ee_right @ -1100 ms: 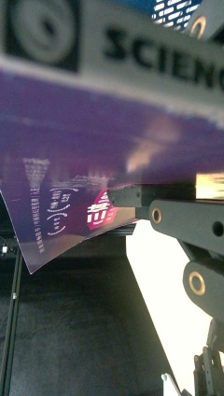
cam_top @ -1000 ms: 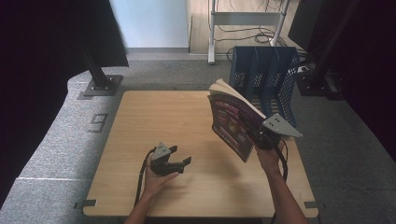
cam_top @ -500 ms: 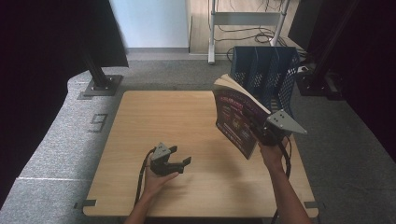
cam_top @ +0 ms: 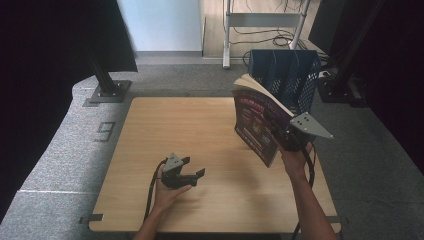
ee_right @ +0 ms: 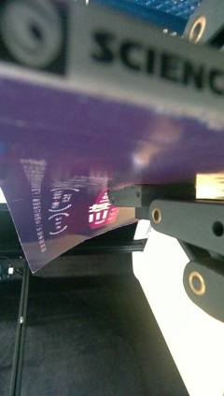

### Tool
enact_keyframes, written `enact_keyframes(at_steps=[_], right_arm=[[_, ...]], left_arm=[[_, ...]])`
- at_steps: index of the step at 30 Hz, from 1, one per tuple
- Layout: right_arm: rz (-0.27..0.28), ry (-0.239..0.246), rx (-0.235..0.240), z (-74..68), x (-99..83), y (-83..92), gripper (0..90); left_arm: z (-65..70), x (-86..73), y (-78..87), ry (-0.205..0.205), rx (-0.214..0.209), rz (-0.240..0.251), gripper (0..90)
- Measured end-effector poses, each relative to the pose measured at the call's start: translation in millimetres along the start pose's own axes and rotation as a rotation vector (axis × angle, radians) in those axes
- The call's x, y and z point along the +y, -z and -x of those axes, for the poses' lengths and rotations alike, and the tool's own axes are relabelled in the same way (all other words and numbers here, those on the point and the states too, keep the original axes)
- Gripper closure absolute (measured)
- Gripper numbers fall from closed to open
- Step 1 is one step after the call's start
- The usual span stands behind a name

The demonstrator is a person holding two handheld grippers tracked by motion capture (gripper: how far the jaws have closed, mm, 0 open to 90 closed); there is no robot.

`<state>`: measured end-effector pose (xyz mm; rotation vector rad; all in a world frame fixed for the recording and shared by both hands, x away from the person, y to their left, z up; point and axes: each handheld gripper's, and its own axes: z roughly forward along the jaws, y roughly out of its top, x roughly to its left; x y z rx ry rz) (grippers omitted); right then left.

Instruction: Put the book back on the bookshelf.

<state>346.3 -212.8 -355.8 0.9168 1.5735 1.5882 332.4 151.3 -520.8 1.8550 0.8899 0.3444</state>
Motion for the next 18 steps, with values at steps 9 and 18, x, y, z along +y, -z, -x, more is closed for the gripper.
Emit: enact_keyframes(at_steps=[9, 18], right_arm=[[-0.003, -0.002, -0.035, 9.6, 11.9, -5.5, 81.7], [-0.010, 0.002, -0.063, 16.3, 16.4, -9.8, 81.7]], left_arm=[[-0.5, -0.3, 1.2, 0.003, 0.002, 0.002, 18.8], [-0.4, 0.0, 2.9, 0.005, 0.000, 0.006, 18.8]])
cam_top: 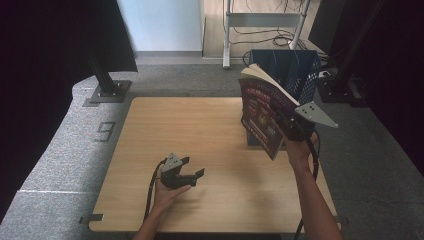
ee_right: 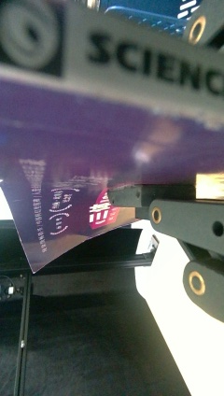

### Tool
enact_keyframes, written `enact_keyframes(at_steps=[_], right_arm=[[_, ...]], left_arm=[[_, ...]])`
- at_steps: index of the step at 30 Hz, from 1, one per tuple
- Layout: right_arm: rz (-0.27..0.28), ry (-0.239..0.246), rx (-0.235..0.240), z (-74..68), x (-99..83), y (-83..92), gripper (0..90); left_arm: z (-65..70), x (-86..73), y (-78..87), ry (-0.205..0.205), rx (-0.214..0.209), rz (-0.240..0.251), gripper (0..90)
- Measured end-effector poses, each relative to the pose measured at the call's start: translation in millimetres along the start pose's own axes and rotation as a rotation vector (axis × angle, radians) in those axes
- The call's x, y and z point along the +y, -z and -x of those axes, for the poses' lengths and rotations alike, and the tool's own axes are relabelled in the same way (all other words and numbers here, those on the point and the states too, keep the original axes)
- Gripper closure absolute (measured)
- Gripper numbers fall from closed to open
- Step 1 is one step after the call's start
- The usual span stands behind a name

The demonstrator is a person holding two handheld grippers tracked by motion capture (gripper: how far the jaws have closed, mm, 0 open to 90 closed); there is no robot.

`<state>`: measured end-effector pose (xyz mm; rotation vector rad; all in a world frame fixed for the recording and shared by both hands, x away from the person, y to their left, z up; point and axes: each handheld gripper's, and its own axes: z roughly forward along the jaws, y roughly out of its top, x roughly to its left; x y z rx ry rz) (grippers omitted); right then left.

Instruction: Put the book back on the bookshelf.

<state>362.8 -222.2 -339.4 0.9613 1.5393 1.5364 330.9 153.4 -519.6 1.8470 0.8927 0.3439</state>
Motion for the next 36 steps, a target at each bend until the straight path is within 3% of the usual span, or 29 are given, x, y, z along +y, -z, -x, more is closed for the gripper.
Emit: enact_keyframes(at_steps=[36], right_arm=[[0.001, -0.027, -0.099, 24.7, 6.6, -4.5, 81.7]], left_arm=[[2.2, -1.2, -2.1, -0.008, 0.002, -0.009, 19.1]])
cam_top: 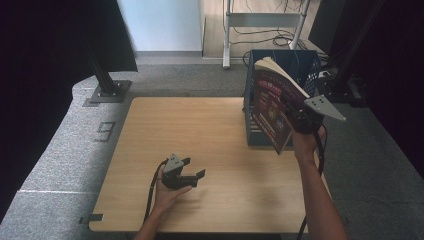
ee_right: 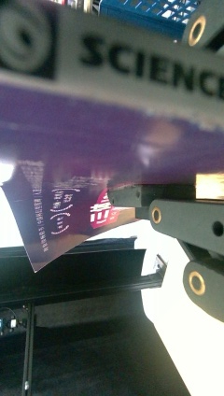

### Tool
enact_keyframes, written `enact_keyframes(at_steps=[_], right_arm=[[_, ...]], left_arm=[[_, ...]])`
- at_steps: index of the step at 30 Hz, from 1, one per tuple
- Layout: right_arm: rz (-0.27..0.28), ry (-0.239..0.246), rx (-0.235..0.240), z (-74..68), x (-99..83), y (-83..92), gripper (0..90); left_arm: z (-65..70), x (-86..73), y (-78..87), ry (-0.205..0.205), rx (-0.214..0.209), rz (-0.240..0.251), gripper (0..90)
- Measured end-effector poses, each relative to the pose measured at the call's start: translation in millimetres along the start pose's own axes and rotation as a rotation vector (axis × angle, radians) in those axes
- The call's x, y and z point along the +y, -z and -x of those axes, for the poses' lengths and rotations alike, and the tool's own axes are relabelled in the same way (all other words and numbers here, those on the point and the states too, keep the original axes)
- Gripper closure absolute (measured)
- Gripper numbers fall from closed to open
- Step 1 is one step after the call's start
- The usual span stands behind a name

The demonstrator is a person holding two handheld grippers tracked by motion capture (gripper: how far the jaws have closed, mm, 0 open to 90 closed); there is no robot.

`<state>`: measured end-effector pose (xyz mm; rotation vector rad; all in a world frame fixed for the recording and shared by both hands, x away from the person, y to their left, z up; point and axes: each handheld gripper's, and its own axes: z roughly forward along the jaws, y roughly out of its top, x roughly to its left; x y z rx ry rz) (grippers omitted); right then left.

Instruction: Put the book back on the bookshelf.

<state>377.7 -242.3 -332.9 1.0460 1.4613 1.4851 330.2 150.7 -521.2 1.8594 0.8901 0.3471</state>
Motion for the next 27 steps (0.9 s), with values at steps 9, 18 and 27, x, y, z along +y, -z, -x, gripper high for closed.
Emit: enact_keyframes(at_steps=[9, 18, 27], right_arm=[[0.004, -0.004, -0.017, 2.9, 1.1, -1.9, 81.7], [-0.003, -0.011, -0.047, 7.9, 0.0, -9.7, 81.8], [-0.012, -0.012, -0.066, 10.8, -1.3, -16.4, 81.8]], left_arm=[[0.0, 0.3, 1.0, 0.001, 0.001, 0.002, 19.2], [-0.4, 0.8, 2.7, 0.001, 0.003, 0.004, 19.2], [-1.0, 1.1, 3.7, 0.002, 0.005, 0.010, 19.3]])
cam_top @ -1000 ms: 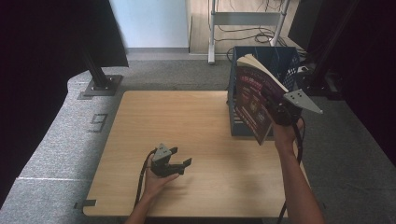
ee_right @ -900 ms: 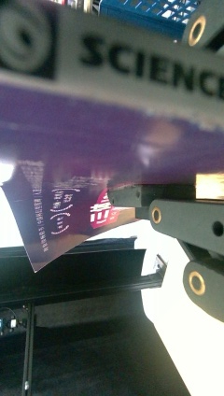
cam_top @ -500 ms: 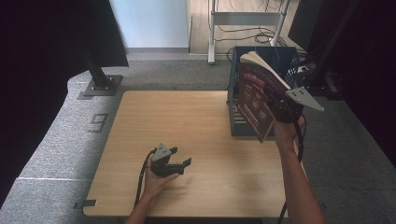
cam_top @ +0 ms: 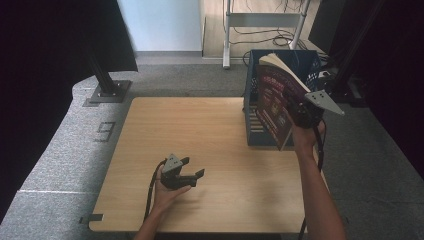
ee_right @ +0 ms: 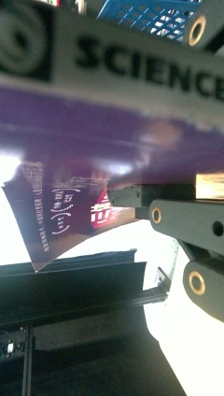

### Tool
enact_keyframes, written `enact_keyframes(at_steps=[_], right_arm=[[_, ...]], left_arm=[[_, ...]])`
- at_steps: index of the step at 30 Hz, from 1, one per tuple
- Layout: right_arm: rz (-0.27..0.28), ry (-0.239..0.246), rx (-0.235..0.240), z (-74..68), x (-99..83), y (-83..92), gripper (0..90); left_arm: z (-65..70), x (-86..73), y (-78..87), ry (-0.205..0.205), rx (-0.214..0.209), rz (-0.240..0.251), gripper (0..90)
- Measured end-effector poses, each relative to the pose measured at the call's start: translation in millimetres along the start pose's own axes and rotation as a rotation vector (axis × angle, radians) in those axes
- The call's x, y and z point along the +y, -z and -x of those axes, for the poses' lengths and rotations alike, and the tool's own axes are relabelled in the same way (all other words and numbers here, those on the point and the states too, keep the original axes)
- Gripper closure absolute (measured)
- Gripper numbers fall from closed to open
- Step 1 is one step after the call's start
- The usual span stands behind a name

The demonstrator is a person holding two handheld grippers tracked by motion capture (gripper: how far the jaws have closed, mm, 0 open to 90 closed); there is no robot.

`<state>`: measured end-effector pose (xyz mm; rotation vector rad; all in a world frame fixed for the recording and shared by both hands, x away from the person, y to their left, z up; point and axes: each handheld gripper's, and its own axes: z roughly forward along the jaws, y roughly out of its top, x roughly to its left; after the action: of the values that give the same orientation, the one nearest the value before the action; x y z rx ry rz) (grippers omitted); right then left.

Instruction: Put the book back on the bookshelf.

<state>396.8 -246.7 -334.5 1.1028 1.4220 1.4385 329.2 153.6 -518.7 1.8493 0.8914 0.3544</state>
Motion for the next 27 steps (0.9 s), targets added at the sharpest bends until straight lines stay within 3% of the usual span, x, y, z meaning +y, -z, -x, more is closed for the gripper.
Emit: enact_keyframes(at_steps=[27], right_arm=[[-0.011, -0.013, -0.065, 6.4, 1.7, -25.8, 81.7]], left_arm=[[-0.7, 0.6, 1.4, 0.002, 0.001, 0.007, 19.4]])
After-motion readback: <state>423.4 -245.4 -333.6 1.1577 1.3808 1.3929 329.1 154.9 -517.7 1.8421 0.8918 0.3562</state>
